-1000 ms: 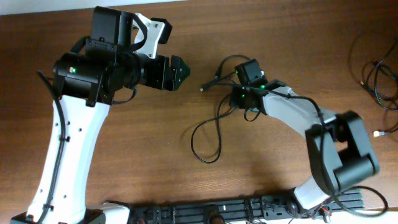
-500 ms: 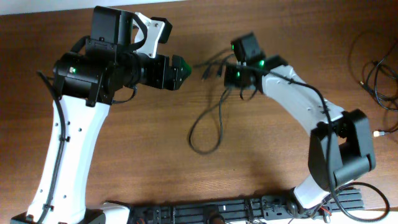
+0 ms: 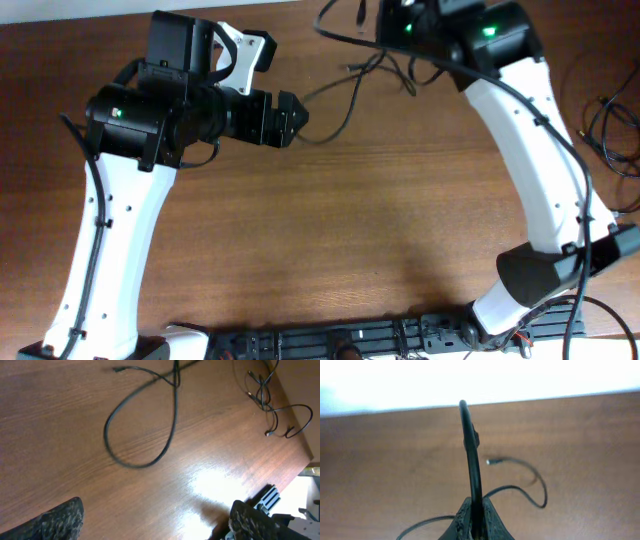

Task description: Untangle cables

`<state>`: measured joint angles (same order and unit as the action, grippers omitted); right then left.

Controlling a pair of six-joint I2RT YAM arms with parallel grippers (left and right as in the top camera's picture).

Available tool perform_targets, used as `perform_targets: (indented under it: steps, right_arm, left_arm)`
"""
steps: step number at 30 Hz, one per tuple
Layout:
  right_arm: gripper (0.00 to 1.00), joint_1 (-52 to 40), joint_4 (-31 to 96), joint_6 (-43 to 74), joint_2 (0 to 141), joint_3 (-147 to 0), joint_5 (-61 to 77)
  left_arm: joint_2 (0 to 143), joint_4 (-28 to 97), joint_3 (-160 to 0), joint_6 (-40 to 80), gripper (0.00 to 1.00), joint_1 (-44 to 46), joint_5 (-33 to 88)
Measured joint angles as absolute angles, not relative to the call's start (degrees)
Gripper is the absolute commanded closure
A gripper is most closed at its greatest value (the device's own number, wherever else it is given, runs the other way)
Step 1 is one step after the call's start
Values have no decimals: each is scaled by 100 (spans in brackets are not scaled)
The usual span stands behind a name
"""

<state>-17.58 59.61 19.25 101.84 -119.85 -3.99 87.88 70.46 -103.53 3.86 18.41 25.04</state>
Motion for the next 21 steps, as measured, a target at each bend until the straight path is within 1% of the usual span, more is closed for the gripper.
perform_targets:
  steps: [2,6,18,21]
  right_arm:
    - [96,-1625,6010,1925,10184,-12289,-449]
    - [96,-956,6276,1922,10184,-12663,-517]
    - [96,2206,7096,1925,10186,-12682,-580]
    - [96,3212,7218,1929,10186,-12689,-622]
  left_arm:
    - [8788,7067,-10353,386,5,1841,2504]
    - [8788,7129,-10353,384,5,1841,2504]
    - [8788,7159,-10353,257,5,1841,2504]
    - [8788,7157,-10353,257,5,1841,2504]
